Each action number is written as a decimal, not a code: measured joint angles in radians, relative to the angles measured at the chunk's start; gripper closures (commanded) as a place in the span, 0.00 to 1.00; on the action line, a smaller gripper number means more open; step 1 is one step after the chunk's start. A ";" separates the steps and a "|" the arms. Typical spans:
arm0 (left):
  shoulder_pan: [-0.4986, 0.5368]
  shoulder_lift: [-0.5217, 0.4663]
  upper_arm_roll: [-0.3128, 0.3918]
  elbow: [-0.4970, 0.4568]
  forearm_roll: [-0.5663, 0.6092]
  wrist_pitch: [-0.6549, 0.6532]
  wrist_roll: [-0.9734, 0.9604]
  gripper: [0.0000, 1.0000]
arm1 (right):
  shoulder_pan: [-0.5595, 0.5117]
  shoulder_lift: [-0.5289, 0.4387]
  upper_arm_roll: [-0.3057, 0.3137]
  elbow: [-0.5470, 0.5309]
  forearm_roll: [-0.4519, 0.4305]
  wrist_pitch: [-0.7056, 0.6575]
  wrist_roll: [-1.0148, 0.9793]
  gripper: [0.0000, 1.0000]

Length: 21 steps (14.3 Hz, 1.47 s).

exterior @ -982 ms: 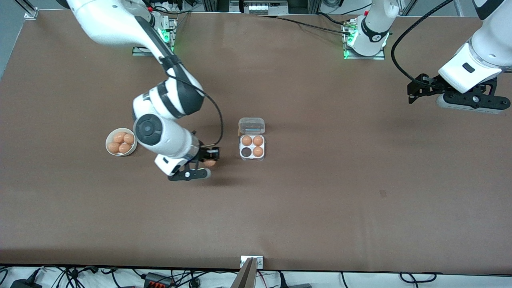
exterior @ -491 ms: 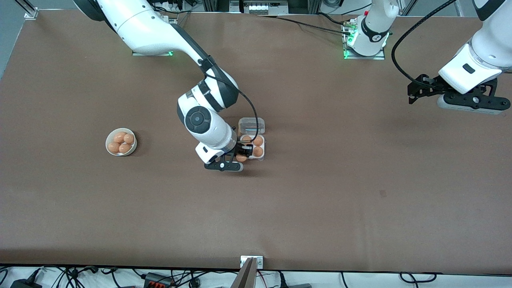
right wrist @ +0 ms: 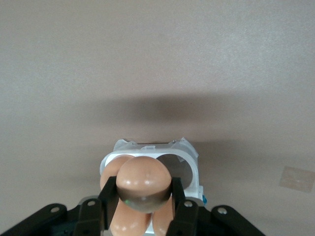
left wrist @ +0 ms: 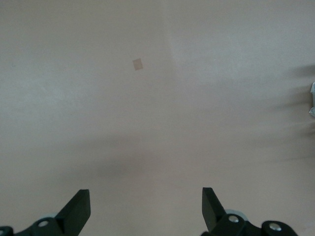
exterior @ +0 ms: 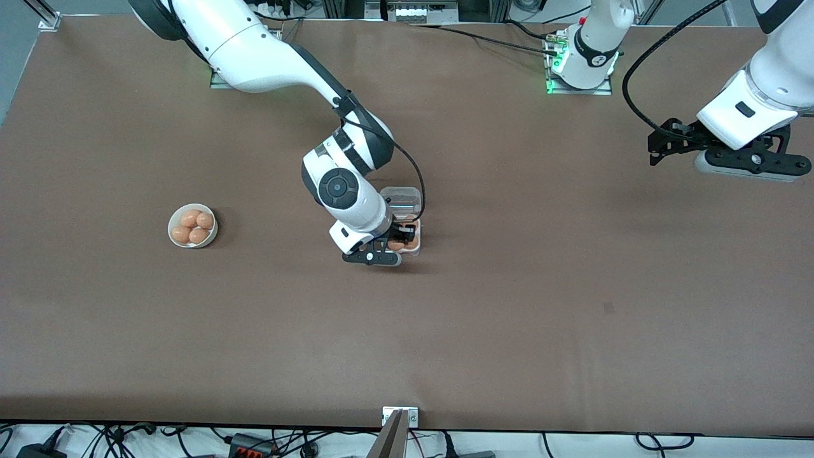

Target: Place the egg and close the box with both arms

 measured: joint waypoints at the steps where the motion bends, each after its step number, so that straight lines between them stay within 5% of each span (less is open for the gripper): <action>1: 0.000 0.000 0.000 0.000 0.000 0.000 0.000 0.00 | 0.000 0.002 -0.001 0.000 0.000 0.000 0.000 0.79; 10: 0.000 0.000 0.000 0.000 0.000 0.000 0.000 0.00 | -0.001 0.015 -0.007 -0.003 -0.024 -0.005 0.000 0.75; 11: 0.000 0.000 0.000 0.000 0.000 0.000 0.000 0.00 | -0.001 0.015 -0.007 -0.005 -0.024 -0.006 -0.001 0.56; 12: 0.000 0.000 0.000 0.000 0.000 0.000 0.000 0.00 | -0.001 0.015 -0.007 -0.007 -0.025 -0.007 -0.001 0.01; 17: 0.000 0.000 0.000 0.000 0.000 0.000 0.000 0.00 | -0.007 0.003 -0.026 0.010 -0.027 -0.066 -0.001 0.00; 21: 0.000 0.000 0.000 0.000 0.000 0.000 0.000 0.00 | -0.012 -0.122 -0.094 0.048 -0.038 -0.210 -0.008 0.00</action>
